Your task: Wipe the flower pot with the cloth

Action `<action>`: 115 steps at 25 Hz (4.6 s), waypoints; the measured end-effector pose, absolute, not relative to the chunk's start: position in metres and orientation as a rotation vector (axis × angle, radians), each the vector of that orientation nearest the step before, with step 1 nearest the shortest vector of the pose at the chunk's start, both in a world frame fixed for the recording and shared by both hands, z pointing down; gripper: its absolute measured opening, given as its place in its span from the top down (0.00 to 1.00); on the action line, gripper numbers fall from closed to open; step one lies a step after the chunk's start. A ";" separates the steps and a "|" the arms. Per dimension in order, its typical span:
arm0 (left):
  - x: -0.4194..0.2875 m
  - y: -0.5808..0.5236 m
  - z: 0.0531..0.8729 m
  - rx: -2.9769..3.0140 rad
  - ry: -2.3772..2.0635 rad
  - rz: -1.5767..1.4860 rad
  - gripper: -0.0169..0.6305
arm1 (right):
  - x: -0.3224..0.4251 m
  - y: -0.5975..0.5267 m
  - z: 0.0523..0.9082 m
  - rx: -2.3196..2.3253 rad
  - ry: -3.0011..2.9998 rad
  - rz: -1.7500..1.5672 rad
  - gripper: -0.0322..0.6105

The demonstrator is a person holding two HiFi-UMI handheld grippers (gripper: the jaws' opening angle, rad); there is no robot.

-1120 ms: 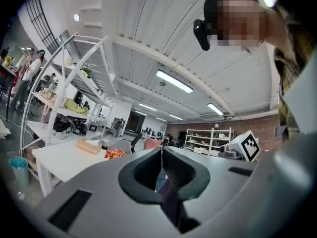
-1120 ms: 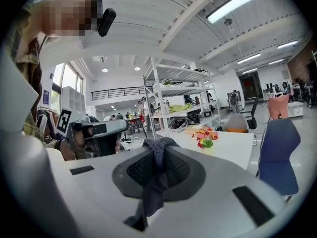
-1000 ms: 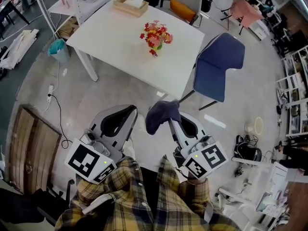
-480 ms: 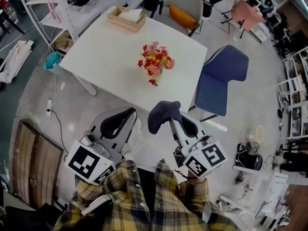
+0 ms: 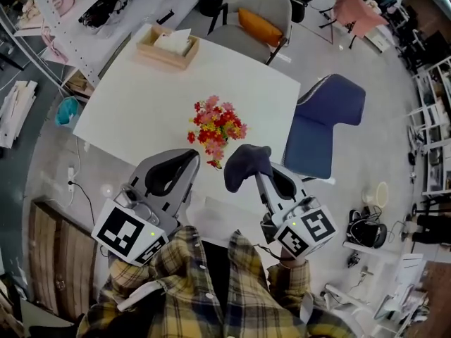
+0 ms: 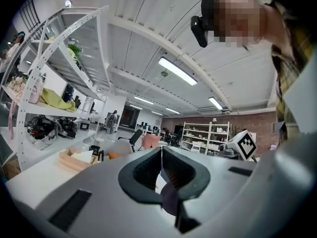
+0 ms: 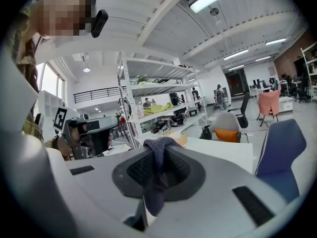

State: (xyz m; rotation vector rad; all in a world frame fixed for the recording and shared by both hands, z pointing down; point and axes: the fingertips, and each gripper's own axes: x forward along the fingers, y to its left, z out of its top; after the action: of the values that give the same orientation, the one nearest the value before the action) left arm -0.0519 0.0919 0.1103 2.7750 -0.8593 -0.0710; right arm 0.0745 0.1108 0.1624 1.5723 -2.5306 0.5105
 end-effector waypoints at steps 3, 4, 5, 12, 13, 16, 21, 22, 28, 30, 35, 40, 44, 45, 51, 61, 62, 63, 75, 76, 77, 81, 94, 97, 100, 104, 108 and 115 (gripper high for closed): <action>-0.041 0.071 0.112 2.772 -0.820 -0.074 0.95 | 0.087 0.093 0.163 1.604 -2.508 0.517 0.93; -0.038 0.065 0.113 2.772 -0.812 -0.071 0.95 | 0.091 0.087 0.164 1.615 -2.499 0.517 0.93; -0.035 0.060 0.114 2.774 -0.805 -0.066 0.95 | 0.094 0.083 0.164 1.625 -2.491 0.519 0.93; -0.027 0.028 0.118 2.795 -0.748 -0.035 0.95 | 0.106 0.069 0.175 1.705 -2.427 0.566 0.93; -0.028 0.023 0.119 2.796 -0.740 -0.034 0.95 | 0.107 0.068 0.175 1.720 -2.418 0.568 0.93; -0.025 0.013 0.119 2.796 -0.691 -0.032 0.95 | 0.110 0.064 0.175 1.768 -2.391 0.580 0.93; -0.024 -0.001 0.124 2.808 -0.617 -0.013 0.95 | 0.113 0.056 0.180 1.831 -2.335 0.624 0.93; -0.026 -0.005 0.128 2.797 -0.611 -0.011 0.95 | 0.113 0.054 0.183 1.840 -2.324 0.633 0.93; -0.039 -0.018 0.165 2.749 -0.623 0.069 0.95 | 0.117 0.052 0.207 1.883 -2.254 0.725 0.93; -0.043 -0.020 0.176 2.736 -0.620 0.082 0.95 | 0.119 0.052 0.216 1.895 -2.233 0.759 0.93; -0.046 -0.015 0.206 2.706 -0.586 0.148 0.84 | 0.123 0.054 0.243 1.905 -2.187 0.850 0.93; -0.047 -0.008 0.236 2.683 -0.543 0.182 0.73 | 0.123 0.049 0.270 1.895 -2.166 0.928 0.93; -0.046 0.000 0.258 2.678 -0.504 0.203 0.62 | 0.122 0.048 0.293 1.862 -2.154 0.993 0.93; -0.046 0.002 0.263 2.678 -0.496 0.210 0.60 | 0.121 0.047 0.298 1.857 -2.153 1.008 0.93; -0.046 0.015 0.296 2.690 -0.446 0.276 0.54 | 0.120 0.041 0.326 1.842 -2.147 1.082 0.93; -0.030 0.017 0.360 2.698 -0.408 0.362 0.44 | 0.121 0.025 0.368 1.814 -2.135 1.156 0.93; -0.027 0.017 0.365 2.710 -0.401 0.373 0.44 | 0.121 0.024 0.372 1.811 -2.133 1.162 0.93; -0.023 0.016 0.369 2.720 -0.392 0.381 0.43 | 0.121 0.023 0.375 1.808 -2.130 1.168 0.93; 0.010 0.000 0.395 2.820 -0.370 0.390 0.40 | 0.113 0.014 0.410 1.737 -2.146 1.287 0.93; 0.010 0.000 0.395 2.835 -0.369 0.394 0.40 | 0.111 0.014 0.412 1.727 -2.151 1.293 0.93; 0.010 -0.001 0.395 2.845 -0.371 0.401 0.40 | 0.109 0.013 0.413 1.717 -2.156 1.300 0.93; 0.011 -0.002 0.396 2.873 -0.370 0.437 0.40 | 0.101 0.010 0.416 1.670 -2.178 1.312 0.93; 0.011 -0.010 0.397 2.910 -0.242 0.507 0.40 | 0.093 0.002 0.418 1.558 -2.215 1.312 0.93; 0.012 -0.014 0.393 2.914 -0.195 0.526 0.40 | 0.094 -0.005 0.414 1.543 -2.224 1.313 0.93; 0.011 -0.015 0.392 2.919 -0.143 0.543 0.40 | 0.095 -0.009 0.413 1.526 -2.232 1.312 0.93; 0.009 -0.016 0.393 2.932 -0.069 0.562 0.40 | 0.095 -0.019 0.414 1.489 -2.243 1.302 0.93; 0.006 -0.018 0.391 2.947 0.008 0.573 0.40 | 0.095 -0.029 0.413 1.438 -2.255 1.279 0.93; 0.000 -0.019 0.397 2.950 0.169 0.603 0.41 | 0.095 -0.044 0.416 1.386 -2.265 1.261 0.93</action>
State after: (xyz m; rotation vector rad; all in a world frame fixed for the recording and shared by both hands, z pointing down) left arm 0.0000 -0.0189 0.3971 2.9497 0.1695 0.6031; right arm 0.0947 -0.0444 0.4162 1.3864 -2.2652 1.2612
